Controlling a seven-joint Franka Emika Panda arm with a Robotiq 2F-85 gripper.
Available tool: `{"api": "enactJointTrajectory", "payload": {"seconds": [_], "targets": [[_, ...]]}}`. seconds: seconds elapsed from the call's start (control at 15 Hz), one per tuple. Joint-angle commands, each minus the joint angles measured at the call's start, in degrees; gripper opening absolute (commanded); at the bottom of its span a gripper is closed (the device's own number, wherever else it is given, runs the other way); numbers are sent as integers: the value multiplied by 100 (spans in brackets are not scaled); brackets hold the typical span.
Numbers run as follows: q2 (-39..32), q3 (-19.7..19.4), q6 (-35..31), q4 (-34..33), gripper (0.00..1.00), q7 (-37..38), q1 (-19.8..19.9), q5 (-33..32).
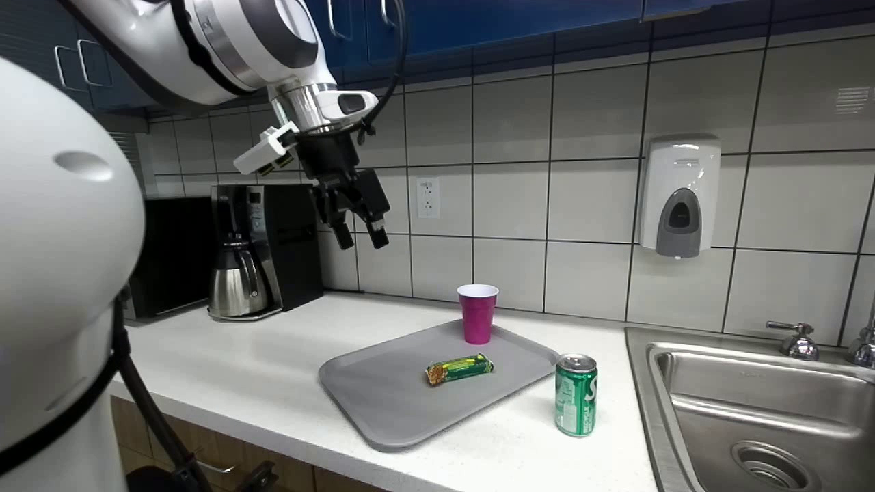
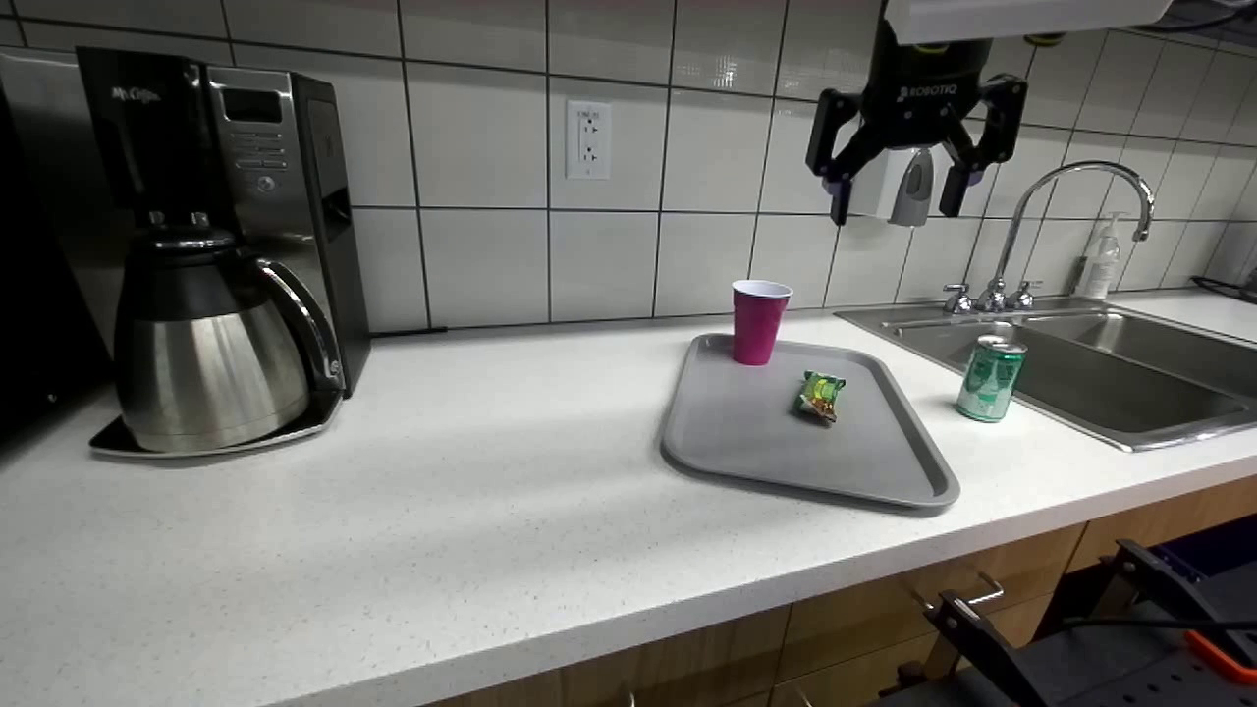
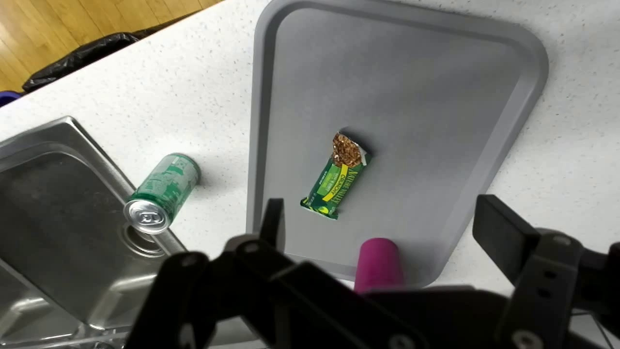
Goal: Remove the green sachet from the tray
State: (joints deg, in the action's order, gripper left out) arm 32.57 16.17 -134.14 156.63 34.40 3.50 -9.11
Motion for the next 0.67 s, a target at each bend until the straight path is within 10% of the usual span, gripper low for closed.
{"api": "enactJointTrajectory", "payload": {"seconds": [0.0, 0.6], "targets": [[-402, 302, -248, -96, 100, 770, 309, -378], [-1495, 331, -515, -478, 100, 2457, 471, -1555]]}}
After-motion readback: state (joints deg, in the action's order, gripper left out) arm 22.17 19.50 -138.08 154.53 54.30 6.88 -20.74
